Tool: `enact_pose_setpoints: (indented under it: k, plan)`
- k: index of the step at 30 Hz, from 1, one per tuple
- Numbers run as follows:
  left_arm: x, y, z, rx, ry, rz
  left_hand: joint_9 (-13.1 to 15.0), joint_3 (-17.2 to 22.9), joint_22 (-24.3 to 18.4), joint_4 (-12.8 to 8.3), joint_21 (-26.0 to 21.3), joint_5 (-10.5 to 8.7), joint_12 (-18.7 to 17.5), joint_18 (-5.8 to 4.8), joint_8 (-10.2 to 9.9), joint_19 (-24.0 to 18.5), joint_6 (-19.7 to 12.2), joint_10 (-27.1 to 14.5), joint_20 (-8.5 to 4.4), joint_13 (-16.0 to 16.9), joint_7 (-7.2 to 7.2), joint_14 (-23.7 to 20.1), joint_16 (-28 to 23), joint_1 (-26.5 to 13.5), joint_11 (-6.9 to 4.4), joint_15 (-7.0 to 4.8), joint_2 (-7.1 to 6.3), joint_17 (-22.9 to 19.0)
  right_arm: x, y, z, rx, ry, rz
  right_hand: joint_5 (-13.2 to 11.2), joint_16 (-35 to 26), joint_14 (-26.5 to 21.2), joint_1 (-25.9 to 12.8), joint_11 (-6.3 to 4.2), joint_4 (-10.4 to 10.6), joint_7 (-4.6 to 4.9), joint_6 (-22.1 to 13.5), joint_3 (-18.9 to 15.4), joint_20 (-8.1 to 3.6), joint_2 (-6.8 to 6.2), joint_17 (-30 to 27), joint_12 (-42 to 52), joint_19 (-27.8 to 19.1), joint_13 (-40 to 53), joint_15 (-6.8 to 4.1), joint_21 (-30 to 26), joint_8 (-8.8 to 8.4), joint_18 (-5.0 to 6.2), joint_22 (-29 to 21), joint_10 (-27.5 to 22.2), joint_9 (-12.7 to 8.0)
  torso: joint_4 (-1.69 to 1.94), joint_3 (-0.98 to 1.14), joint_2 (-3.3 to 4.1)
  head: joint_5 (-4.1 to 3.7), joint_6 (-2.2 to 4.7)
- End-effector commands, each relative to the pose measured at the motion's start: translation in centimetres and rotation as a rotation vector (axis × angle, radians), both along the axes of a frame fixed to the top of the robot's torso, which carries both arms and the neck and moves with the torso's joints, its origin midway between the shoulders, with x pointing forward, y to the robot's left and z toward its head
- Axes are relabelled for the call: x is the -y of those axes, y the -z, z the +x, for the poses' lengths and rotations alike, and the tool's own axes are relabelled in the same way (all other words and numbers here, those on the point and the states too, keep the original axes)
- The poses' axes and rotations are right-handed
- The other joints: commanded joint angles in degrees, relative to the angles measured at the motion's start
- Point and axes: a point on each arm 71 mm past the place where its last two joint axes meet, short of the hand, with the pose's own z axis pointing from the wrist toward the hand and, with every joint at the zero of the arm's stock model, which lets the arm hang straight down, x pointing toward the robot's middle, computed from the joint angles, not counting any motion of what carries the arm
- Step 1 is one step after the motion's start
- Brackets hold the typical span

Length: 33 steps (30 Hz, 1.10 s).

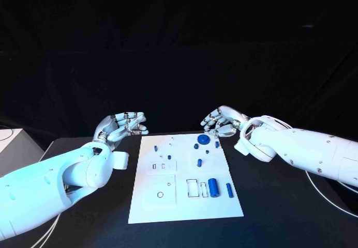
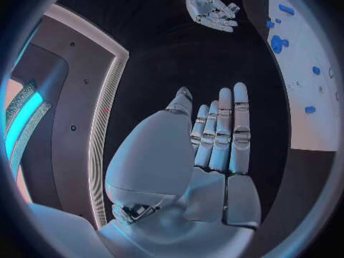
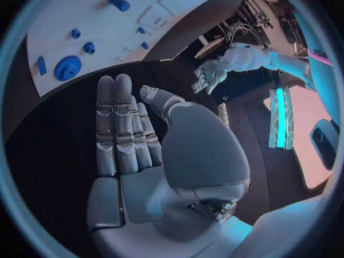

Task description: Assemble the parts on the task board

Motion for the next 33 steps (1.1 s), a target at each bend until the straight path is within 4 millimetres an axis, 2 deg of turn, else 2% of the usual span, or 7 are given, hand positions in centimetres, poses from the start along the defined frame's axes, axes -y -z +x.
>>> enact_pose_setpoints:
  k: [1,5,9,13,14,22,33]
  plan:
    - [0.4,-0.7,-0.5,0.019,0.046,-0.008,-0.16,0.22,0.97,0.25,1.56,0.32,-0.49,0.03,-0.44,0.59,0.62,0.5,-0.21,-0.06,-0.19,0.27,2.01,0.22,-0.06,-0.02,-0.51,1.33,-0.4,-0.1,0.1,0.089,0.014,-0.248,-0.48,26.21,5.46,-2.03,-1.46,1.5,-1.24,2.88,3.83,-1.15,-2.9,21.89,-0.44,11.3,0.21,-1.36,25.55,-0.56,-3.31,29.14,3.53,0.8,0.3,-0.03,1.83,-0.54,0.61]
    - [0.4,-1.6,-1.0,0.029,0.058,-0.021,-0.35,0.26,2.94,0.35,4.51,0.33,-1.25,-0.05,-1.06,0.71,1.0,0.87,-0.63,-0.04,-0.22,-0.27,5.45,0.0,-0.14,-0.26,-0.74,3.53,-0.9,-0.4,0.3,0.14,0.03,-0.347,-1.54,39.06,5.2,-2.53,-1.27,2.44,-1.21,2.66,4.4,-0.74,-4.42,34.39,-0.45,14.84,0.21,-0.98,33.91,-0.61,-5.07,40.75,2.13,1.54,0.5,-0.15,2.77,-0.93,0.9]
    - [0.5,-2.2,-1.4,0.035,0.067,-0.031,-0.49,0.3,5.22,0.39,7.81,0.32,-1.89,-0.11,-1.62,0.19,1.35,1.19,-0.85,0.0,-0.27,-1.34,8.41,-0.29,-0.22,-0.37,-0.89,5.29,-1.5,-0.7,0.4,0.187,0.044,-0.415,-1.58,42.51,4.86,-2.57,-1.03,2.89,-1.53,2.13,3.99,-0.47,-5.23,37.32,-0.52,15.7,0.19,-0.71,36.35,-0.74,-5.56,44.23,-0.1,1.94,0.75,-0.24,3.74,-1.33,1.2]
    - [0.7,-2.6,-1.7,0.039,0.076,-0.037,-0.51,0.34,6.26,0.4,9.29,0.32,-2.02,-0.1,-1.78,-0.14,1.59,1.44,-0.91,0.03,-0.32,-1.73,9.46,-0.37,-0.27,-0.43,-0.91,5.85,-2.1,-0.7,0.4,0.207,0.047,-0.449,-1.27,43.81,4.71,-2.43,-0.85,3.05,-1.38,2.23,3.4,-0.29,-5.47,38.38,-0.48,15.66,0.23,-0.53,36.75,-0.6,-5.6,44.77,-1.15,2.23,1.08,-0.3,4.44,-1.69,1.32]
    - [0.7,-2.6,-1.8,0.04,0.079,-0.039,-0.51,0.35,6.39,0.4,9.47,0.32,-2.03,-0.1,-1.8,-0.21,1.62,1.48,-0.92,0.03,-0.33,-1.78,9.59,-0.37,-0.28,-0.44,-0.92,5.91,-2.3,-0.7,0.4,0.208,0.047,-0.458,-1.27,44.26,4.79,-2.47,-0.84,3.11,-1.38,2.26,3.24,-0.28,-5.53,38.92,-0.47,14.82,0.25,-0.51,35.55,-0.57,-5.21,42.83,-1.25,2.28,1.14,-0.33,4.59,-1.7,1.39]
    - [1.1,-2.8,-2.0,0.041,0.09,-0.044,-0.53,0.39,7.31,0.42,10.74,0.32,-2.14,-0.09,-1.93,-0.64,1.82,1.67,-0.95,0.04,-0.35,-2.06,10.44,-0.47,-0.31,-0.47,-0.94,6.31,-3.0,-0.4,0.7,0.196,0.054,-0.516,-1.83,45.9,4.81,-2.68,-0.89,3.72,-1.59,2.04,1.51,-0.21,-5.67,40.09,-0.39,14.62,0.41,-0.52,35.04,-0.61,-4.99,42.08,-2.16,2.6,1.38,-0.56,5.38,-2.02,1.35]
    - [1.1,-3.0,-2.2,0.041,0.097,-0.046,-0.54,0.36,7.81,0.46,11.43,0.31,-2.21,-0.09,-2.02,-0.93,1.9,1.72,-0.94,0.04,-0.35,-2.24,10.86,-0.6,-0.31,-0.47,-1.0,6.5,-3.3,0.1,1.3,0.171,0.074,-0.567,-1.66,48.34,4.99,-2.52,-1.27,4.69,-2.03,1.81,-0.89,-0.44,-5.37,42.31,0.02,17.59,1.17,-0.77,38.93,-0.61,-6.16,48.23,-1.63,3.13,1.73,-0.66,6.21,-2.45,1.48]
